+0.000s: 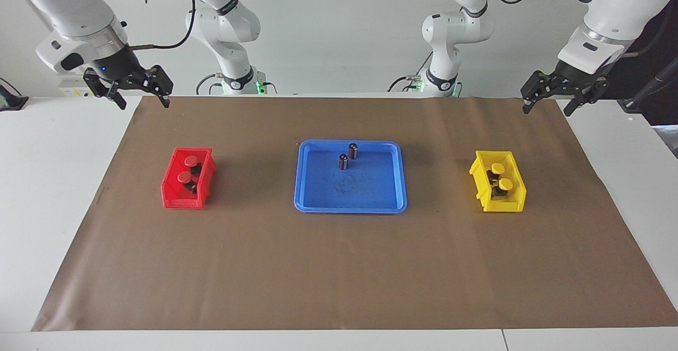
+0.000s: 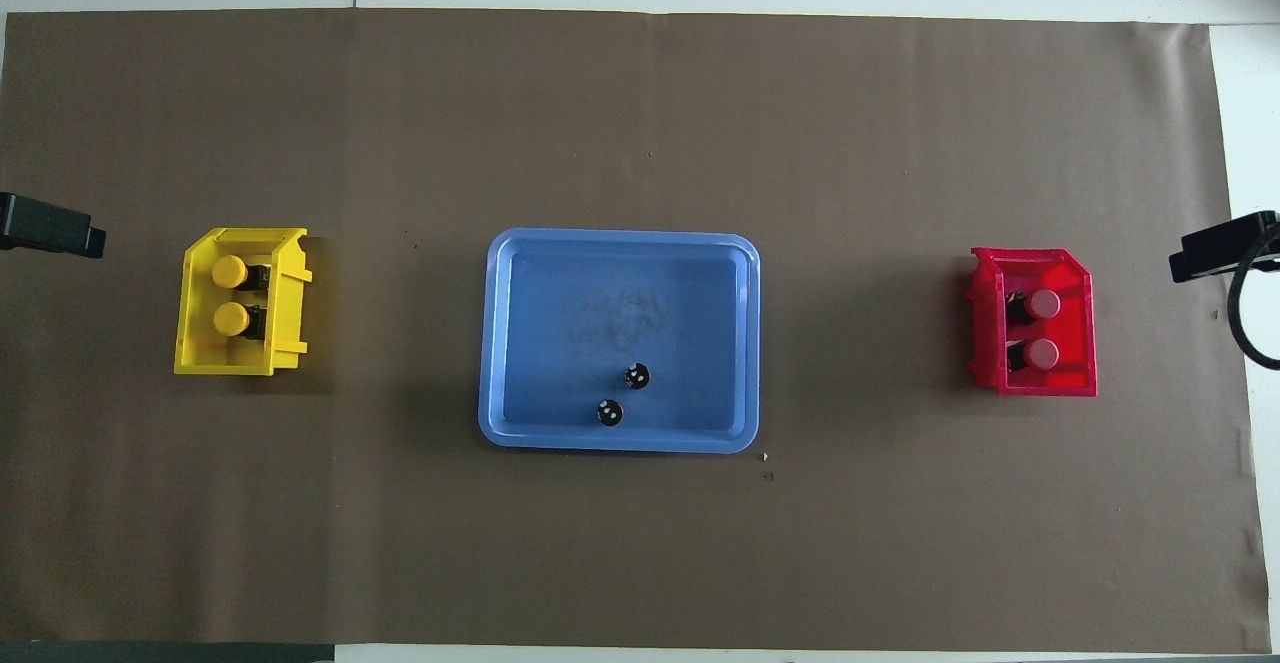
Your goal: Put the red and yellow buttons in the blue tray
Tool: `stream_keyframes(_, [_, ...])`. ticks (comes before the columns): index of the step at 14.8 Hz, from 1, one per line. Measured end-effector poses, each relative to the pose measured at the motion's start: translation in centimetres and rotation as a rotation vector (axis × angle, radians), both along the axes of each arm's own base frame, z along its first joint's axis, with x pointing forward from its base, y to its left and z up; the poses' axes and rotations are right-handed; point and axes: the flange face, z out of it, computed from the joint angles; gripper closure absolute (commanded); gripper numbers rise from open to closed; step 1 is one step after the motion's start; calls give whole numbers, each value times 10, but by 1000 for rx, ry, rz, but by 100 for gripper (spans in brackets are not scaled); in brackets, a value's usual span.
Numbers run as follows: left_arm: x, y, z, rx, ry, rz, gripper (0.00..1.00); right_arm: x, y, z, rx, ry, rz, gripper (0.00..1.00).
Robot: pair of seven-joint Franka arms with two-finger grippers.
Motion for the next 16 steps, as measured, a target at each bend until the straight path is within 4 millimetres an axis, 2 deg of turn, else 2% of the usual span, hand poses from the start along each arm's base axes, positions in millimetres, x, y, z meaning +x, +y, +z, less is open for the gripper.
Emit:
stream_keyframes(6, [0,0,-4,1,8,0,0,0,0,0,0,-2,0,0])
stream_keyframes(9, [-2,0,-12,3,25,-1,0,3,-3,2,-2,-26,-6,0])
stream_keyframes(14, [-4,-1,-16,3,25,-2,0,3,1,-4,-1,-15,1,0])
stream_keyframes(16, [-3,0,-17,3,17,-1,0,2,1,-9,0,-4,3,11])
